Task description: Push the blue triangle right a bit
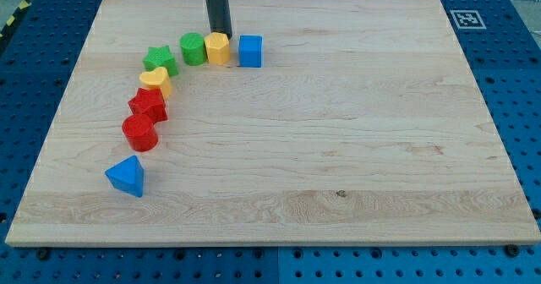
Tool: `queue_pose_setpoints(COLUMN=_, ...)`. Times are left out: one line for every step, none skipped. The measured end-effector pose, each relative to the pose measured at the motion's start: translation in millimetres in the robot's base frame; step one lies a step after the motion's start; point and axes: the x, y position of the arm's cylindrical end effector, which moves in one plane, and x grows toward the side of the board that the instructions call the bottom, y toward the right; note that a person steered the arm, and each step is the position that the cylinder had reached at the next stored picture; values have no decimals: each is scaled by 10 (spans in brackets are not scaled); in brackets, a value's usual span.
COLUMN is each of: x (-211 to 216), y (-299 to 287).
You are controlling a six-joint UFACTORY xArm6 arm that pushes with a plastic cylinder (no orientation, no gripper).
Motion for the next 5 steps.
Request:
queue_pose_setpoints(x=-119, y=365)
queue_pose_setpoints(x=-75, y=1092)
queue_pose_setpoints(x=393, y=1839)
queue_pose_setpoints(x=1278, y=1998)
queue_pose_setpoints(x=2027, y=1979)
